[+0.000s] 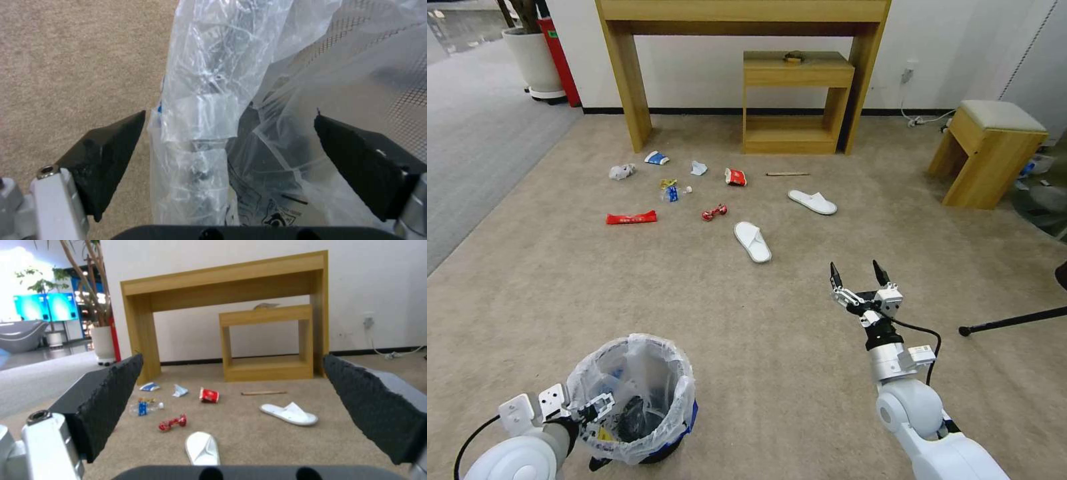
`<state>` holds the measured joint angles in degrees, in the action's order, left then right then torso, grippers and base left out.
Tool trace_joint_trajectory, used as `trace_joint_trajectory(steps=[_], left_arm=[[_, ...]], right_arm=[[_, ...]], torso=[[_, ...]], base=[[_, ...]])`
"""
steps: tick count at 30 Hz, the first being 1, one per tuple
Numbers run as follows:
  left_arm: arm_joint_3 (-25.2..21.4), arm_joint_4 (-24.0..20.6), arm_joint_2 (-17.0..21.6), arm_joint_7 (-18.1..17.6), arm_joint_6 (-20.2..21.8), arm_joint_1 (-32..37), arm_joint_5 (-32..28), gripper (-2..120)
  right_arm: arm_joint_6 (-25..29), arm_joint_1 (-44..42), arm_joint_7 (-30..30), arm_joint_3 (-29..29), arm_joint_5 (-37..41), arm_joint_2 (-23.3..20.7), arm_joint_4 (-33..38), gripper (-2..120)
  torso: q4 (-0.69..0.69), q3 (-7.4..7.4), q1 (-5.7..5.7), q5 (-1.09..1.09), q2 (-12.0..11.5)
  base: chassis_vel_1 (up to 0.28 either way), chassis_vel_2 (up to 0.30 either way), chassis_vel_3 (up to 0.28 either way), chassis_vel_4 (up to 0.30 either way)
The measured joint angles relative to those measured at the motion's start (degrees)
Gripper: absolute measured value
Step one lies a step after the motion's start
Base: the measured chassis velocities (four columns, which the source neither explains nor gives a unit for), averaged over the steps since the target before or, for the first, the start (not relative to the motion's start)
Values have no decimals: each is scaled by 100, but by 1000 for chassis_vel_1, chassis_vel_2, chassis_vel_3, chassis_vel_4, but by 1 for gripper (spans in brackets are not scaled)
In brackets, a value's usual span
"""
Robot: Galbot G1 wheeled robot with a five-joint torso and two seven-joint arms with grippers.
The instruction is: Pick up the trash bin and place the garbage on the floor into it.
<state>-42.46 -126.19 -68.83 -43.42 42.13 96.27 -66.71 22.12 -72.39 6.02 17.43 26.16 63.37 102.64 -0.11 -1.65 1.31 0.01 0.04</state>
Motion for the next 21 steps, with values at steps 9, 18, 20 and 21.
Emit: trace_joint_trajectory(steps=[9, 18, 20, 21], left_arm=[[-23, -23, -12, 7, 0, 25, 41, 85], [77, 65, -106, 16, -5, 22, 73, 72], [98, 100, -121, 40, -27, 12, 117, 67], [123, 127, -136, 62, -31, -2, 163, 61]], right_arm=[[17, 30, 0, -13, -1, 16, -25, 100], [64, -12, -8, 24, 2, 16, -17, 100], [82, -12, -12, 30, 2, 17, -29, 100], [91, -12, -15, 34, 3, 20, -47, 100]], torso=[[0, 0, 0, 0, 0], [0, 1, 0, 2, 0], [1, 1, 0, 7, 0], [2, 2, -1, 9, 1]], base=[[0, 0, 0, 0], [0, 0, 0, 0], [0, 0, 0, 0], [0, 0, 0, 0]])
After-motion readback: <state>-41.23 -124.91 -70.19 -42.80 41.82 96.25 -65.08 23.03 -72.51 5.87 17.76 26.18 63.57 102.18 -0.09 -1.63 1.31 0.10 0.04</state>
